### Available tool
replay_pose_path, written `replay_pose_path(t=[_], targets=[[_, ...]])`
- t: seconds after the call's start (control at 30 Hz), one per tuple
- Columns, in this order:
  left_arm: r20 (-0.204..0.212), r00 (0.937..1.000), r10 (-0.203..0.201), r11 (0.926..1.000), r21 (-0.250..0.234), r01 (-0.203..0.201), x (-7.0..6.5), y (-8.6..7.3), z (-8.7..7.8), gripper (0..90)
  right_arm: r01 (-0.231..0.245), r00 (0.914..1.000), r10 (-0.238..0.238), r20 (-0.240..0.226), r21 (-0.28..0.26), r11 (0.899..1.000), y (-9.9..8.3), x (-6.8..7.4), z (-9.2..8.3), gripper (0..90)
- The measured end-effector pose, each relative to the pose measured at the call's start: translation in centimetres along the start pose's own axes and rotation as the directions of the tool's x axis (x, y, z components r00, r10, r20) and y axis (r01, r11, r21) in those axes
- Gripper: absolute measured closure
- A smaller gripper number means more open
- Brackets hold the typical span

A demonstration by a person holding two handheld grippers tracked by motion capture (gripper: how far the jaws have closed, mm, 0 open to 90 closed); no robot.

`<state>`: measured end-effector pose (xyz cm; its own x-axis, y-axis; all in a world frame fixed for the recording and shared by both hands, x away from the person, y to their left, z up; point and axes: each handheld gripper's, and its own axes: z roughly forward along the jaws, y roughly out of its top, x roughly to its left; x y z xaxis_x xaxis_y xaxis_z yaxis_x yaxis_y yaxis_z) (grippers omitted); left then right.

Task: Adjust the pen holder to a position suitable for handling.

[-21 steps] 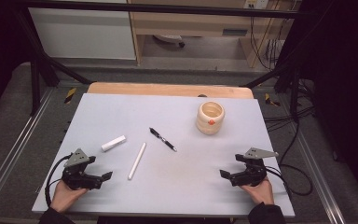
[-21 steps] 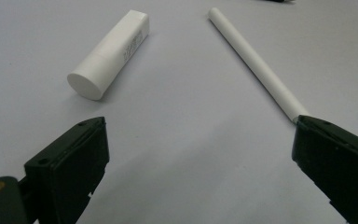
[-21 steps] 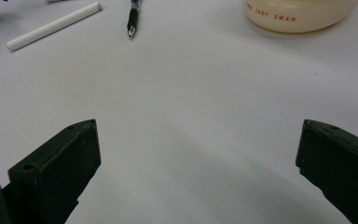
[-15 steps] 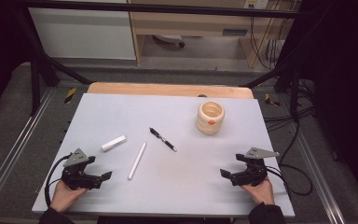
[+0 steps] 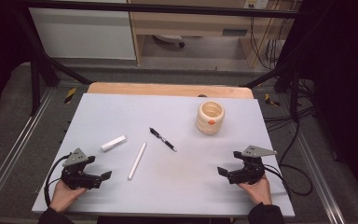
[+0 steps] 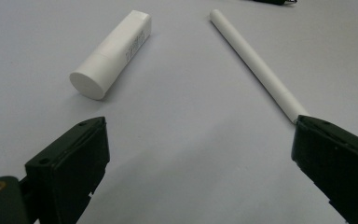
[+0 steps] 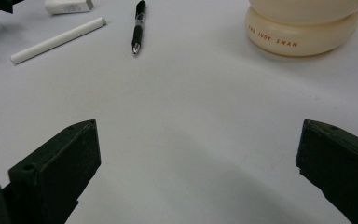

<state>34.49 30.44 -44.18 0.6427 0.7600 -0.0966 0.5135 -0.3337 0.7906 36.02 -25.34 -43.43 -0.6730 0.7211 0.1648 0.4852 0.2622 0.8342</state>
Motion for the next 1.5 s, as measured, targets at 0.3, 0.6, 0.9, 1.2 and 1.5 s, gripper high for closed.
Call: replay_pose_path(t=[0.3, 0.6, 0.9, 1.2, 1.5], targets=[[-0.004, 1.0000, -0.007, 1.0000, -0.002, 0.007, 0.0, 0.0, 0.1, 4.3, 0.020, 0.9996, -0.020, 0.020, -0.005, 1.000, 1.1, 0.4, 0.6, 0.6], [-0.005, 1.0000, -0.005, 1.0000, 0.003, 0.005, 0.0, 0.0, 0.1, 4.3, 0.039, 0.9987, -0.039, 0.034, 0.002, 0.999, 2.6, 0.8, 1.3, 0.6], [-0.006, 1.0000, -0.004, 1.0000, 0.006, 0.004, 0.0, 0.0, 0.1, 4.5, 0.062, 0.9967, -0.061, 0.052, -0.004, 0.998, 5.0, 0.7, 2.4, 0.7], [-0.004, 1.0000, -0.006, 1.0000, 0.004, 0.006, 0.0, 0.0, 0.1, 4.5, 0.083, 0.9945, -0.082, 0.065, -0.008, 0.997, 8.1, 0.6, 4.1, 1.4], [-0.003, 1.0000, -0.007, 1.0000, 0.003, 0.007, 0.0, 0.0, 0.1, 4.6, 0.109, 0.9909, -0.110, 0.078, 0.009, 0.994, 10.9, 0.1, 5.9, 4.1]])
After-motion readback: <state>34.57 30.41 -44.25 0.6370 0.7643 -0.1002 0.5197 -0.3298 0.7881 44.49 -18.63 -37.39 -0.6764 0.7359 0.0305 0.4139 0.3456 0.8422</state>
